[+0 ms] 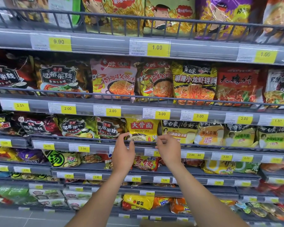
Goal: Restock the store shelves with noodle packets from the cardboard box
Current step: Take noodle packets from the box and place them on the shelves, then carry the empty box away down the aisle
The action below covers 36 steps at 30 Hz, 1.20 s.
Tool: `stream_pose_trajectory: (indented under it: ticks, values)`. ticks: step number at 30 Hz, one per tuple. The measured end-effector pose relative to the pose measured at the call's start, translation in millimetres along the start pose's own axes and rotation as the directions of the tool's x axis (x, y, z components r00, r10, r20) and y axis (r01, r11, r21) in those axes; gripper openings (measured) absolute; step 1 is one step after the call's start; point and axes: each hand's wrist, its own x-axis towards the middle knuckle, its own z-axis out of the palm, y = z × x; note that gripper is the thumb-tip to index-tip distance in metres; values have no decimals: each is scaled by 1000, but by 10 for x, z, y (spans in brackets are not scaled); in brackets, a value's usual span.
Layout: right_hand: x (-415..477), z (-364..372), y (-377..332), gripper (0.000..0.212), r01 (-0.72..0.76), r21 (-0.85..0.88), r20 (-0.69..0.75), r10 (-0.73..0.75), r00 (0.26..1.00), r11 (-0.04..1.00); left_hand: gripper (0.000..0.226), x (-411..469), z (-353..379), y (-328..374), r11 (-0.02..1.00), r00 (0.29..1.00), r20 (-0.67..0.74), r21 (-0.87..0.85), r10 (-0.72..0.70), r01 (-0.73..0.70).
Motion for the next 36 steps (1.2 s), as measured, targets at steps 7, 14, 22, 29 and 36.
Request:
stream_pose_trajectory:
  ticks: [7, 14, 22, 29, 36]
  values:
    - [-157, -55, 200, 23, 164, -181, 56, -156, 986, 970, 15, -210, -22, -68, 962, 982, 33, 199, 185, -187]
    - [-359, -211, 510, 35, 249, -282, 149, -215, 965, 926, 24, -478, 66, -348, 919, 952, 143, 255, 271, -300]
    - [-644, -538, 1193, 36, 176, -298, 261, -97, 961, 938, 36, -1069, 266, -566, 903, 966, 213, 368, 149, -221]
    - [-966, -965, 2222, 36, 129, -346, 369, 9, 930, 929, 36, -1828, 688, -921, 870, 958, 271, 447, 93, -211]
    - [-1405, -1132, 3412, 38, 24, -473, 406, 193, 893, 881, 47, -2588, 1189, -1624, 826, 913, 345, 563, -220, -14]
